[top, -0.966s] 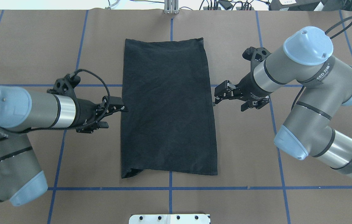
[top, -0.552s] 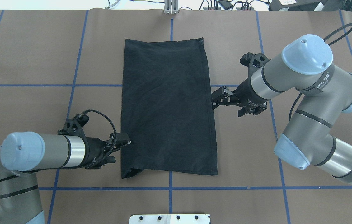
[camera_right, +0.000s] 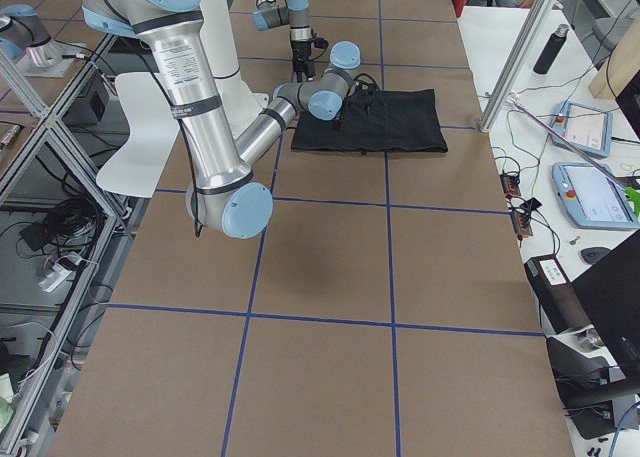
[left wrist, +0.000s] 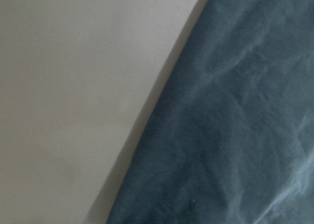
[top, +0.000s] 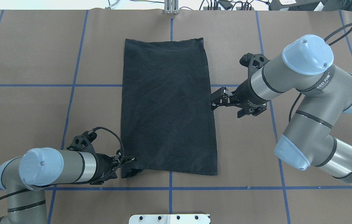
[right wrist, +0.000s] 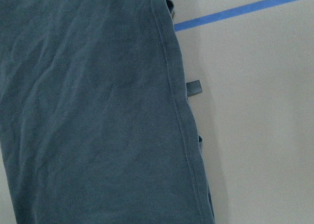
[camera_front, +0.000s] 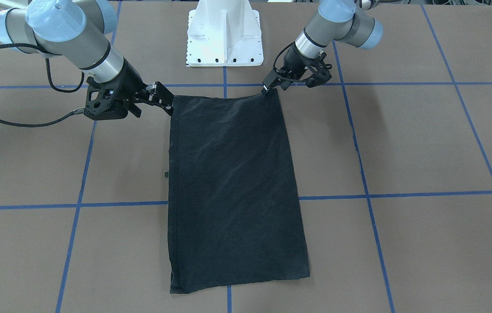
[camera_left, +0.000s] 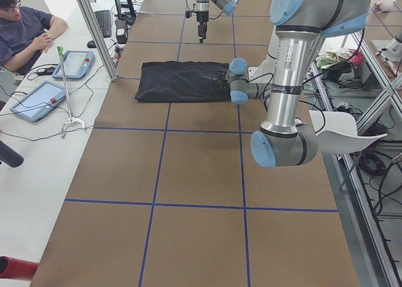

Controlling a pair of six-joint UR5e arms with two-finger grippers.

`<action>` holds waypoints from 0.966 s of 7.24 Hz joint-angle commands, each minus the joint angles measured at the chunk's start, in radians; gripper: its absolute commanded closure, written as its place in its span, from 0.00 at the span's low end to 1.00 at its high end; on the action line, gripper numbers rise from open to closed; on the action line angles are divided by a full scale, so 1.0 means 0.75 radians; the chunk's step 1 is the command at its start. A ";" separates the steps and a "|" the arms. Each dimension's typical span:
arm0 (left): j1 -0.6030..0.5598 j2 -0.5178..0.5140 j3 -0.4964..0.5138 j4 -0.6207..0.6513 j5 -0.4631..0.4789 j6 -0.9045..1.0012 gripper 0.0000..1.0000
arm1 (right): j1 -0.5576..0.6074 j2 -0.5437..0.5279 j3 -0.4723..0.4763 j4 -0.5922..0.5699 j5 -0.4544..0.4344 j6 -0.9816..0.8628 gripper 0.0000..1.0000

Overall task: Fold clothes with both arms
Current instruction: 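Move both grippers toward the shirt's nearest end, left gripper grasping its corner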

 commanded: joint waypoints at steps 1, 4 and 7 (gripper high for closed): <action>0.026 -0.017 0.026 0.003 0.002 0.000 0.01 | 0.002 0.000 -0.002 0.000 0.003 -0.001 0.00; 0.024 -0.019 0.030 0.003 0.002 0.002 0.30 | 0.002 0.002 0.002 0.000 0.005 -0.001 0.00; 0.020 -0.017 0.032 0.003 0.004 0.016 0.30 | 0.000 0.006 0.009 0.000 0.005 -0.001 0.00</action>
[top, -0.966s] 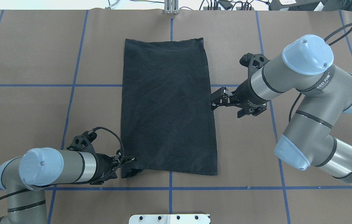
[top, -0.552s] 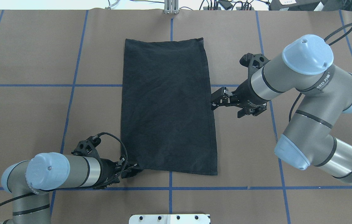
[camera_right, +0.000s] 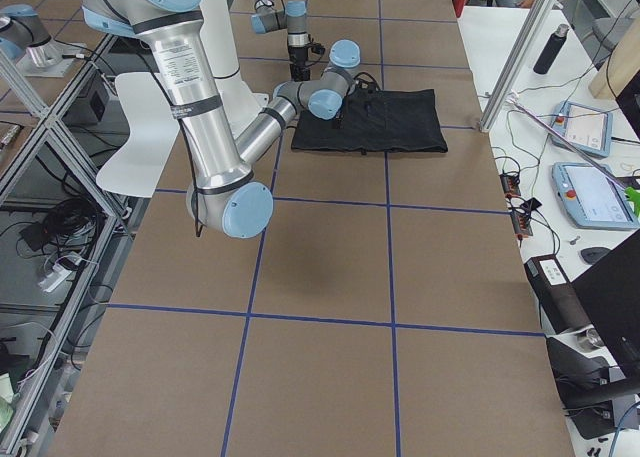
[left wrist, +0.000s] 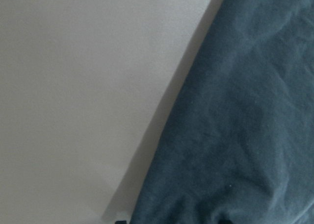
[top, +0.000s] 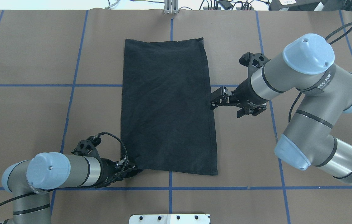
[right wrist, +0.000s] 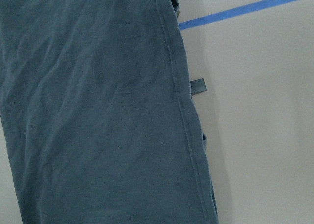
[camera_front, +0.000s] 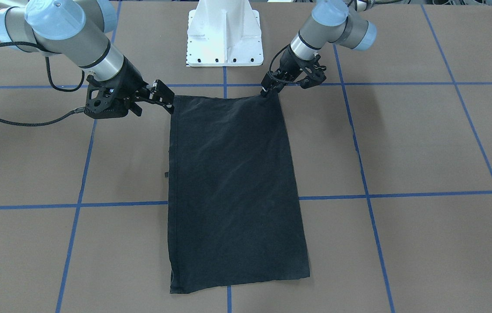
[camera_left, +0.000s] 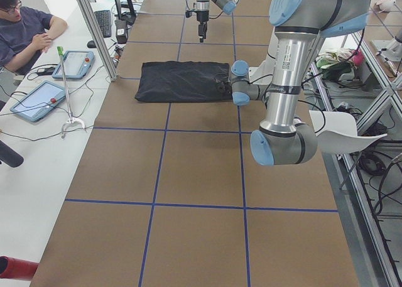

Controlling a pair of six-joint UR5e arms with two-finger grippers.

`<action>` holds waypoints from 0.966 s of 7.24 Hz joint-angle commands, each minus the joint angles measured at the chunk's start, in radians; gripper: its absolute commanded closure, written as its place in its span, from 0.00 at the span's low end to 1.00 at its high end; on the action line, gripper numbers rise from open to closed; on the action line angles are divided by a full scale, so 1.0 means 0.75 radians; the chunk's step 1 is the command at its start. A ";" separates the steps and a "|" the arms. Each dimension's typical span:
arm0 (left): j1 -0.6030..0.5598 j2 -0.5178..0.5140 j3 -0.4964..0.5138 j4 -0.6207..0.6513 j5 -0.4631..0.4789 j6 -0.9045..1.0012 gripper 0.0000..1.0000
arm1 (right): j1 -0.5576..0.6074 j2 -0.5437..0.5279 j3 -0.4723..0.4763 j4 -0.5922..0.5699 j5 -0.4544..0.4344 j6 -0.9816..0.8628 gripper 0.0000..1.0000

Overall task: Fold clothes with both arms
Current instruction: 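Move the right gripper to the other near corner of the shirt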

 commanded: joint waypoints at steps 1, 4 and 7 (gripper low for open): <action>-0.001 0.000 0.003 0.000 -0.001 0.003 0.29 | -0.002 0.002 0.001 0.000 0.001 0.000 0.00; -0.005 -0.002 0.029 -0.002 0.003 0.007 0.29 | -0.002 0.004 0.003 0.000 0.001 0.000 0.00; -0.003 -0.002 0.029 -0.002 0.001 0.005 0.37 | -0.002 0.002 0.003 0.000 -0.001 0.000 0.00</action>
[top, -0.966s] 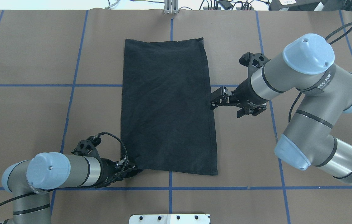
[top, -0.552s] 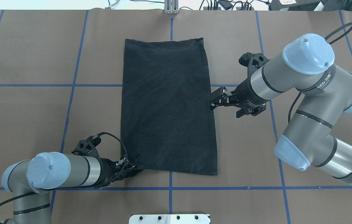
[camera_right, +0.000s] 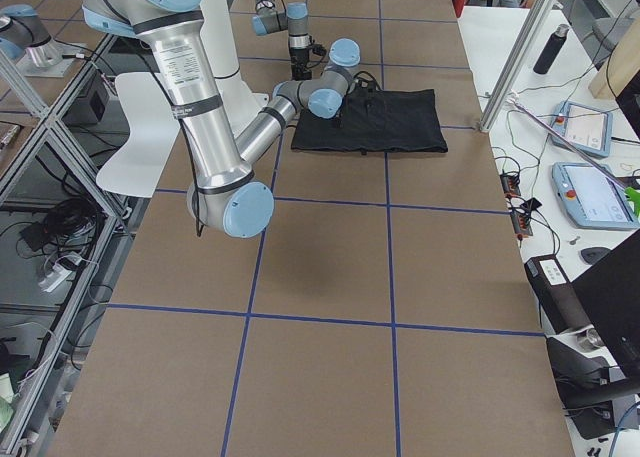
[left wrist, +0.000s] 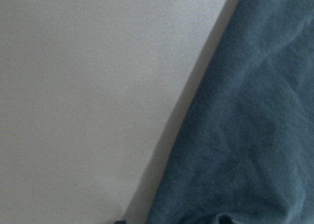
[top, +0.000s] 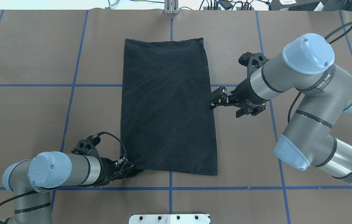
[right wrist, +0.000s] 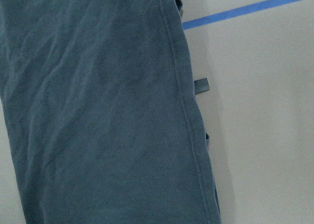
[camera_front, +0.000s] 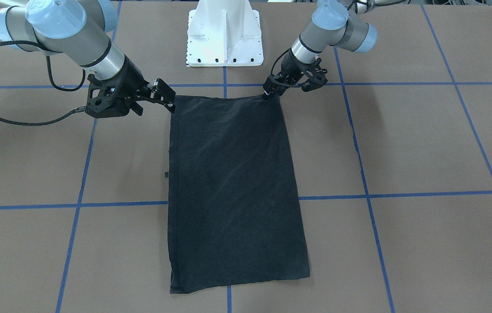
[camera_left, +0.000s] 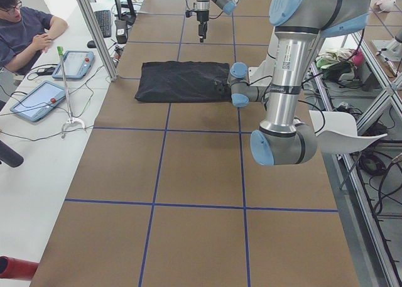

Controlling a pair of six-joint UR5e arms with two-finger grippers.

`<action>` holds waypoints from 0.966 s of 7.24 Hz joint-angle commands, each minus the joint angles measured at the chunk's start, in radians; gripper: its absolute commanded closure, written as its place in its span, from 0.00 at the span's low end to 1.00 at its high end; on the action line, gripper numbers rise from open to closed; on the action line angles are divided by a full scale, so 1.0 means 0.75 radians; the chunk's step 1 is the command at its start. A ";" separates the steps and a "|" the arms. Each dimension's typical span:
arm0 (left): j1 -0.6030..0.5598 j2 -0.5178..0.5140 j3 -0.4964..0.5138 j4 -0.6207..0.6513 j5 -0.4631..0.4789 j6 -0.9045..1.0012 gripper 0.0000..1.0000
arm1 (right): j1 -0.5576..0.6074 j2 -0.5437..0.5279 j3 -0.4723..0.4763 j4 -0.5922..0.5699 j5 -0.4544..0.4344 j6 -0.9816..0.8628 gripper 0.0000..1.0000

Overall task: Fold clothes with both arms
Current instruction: 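Move the right gripper to the other near corner of the shirt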

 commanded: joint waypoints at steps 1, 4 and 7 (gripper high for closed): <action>0.004 -0.001 0.000 0.000 -0.004 -0.002 0.49 | 0.000 -0.002 0.000 -0.001 0.000 0.000 0.00; 0.000 -0.001 -0.020 0.000 -0.002 0.000 1.00 | 0.000 -0.010 0.002 0.001 -0.002 0.000 0.00; -0.047 0.001 -0.073 0.002 -0.016 -0.002 1.00 | -0.047 -0.047 0.043 0.001 -0.049 0.045 0.00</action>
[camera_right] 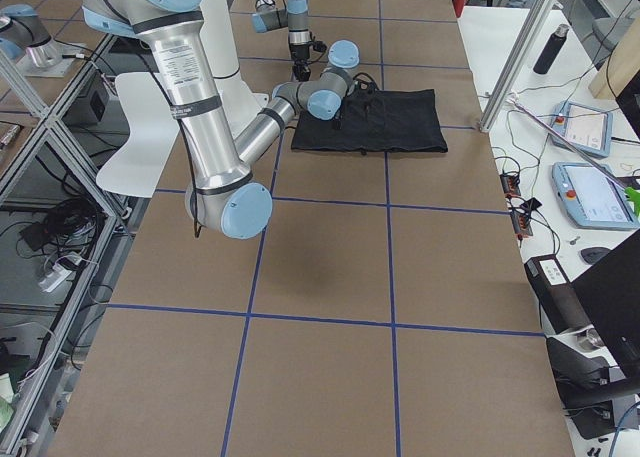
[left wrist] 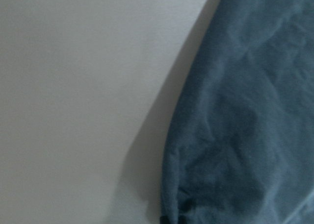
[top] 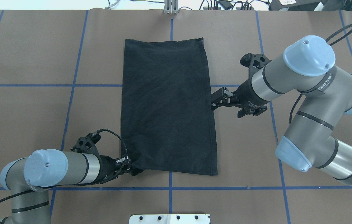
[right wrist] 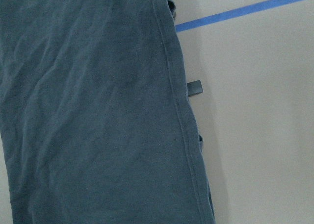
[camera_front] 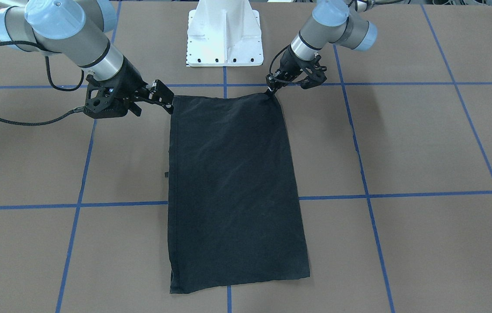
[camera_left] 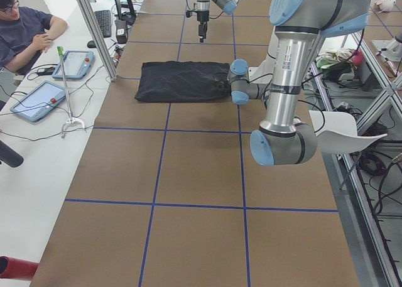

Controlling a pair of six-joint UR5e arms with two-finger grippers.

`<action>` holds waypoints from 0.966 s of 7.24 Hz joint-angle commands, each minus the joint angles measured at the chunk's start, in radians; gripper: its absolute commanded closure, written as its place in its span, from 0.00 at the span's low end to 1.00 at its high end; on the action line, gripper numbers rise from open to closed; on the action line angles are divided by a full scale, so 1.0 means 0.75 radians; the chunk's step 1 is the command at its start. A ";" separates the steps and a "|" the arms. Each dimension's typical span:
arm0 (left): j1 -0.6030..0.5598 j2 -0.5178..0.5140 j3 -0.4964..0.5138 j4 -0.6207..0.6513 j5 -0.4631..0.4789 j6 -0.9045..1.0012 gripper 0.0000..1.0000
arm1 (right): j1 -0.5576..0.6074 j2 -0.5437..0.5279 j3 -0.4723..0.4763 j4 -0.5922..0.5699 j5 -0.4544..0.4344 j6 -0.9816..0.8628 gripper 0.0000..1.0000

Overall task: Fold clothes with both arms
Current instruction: 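Move the right gripper to the other near corner of the shirt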

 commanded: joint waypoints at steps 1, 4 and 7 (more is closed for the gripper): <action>-0.039 0.004 -0.014 0.001 -0.006 -0.001 1.00 | -0.105 -0.044 0.073 0.000 -0.111 0.106 0.00; -0.050 0.002 -0.031 -0.001 -0.006 -0.001 1.00 | -0.322 -0.113 0.155 -0.010 -0.340 0.317 0.00; -0.050 0.002 -0.033 -0.001 -0.008 -0.001 1.00 | -0.514 -0.140 0.116 -0.016 -0.559 0.364 0.00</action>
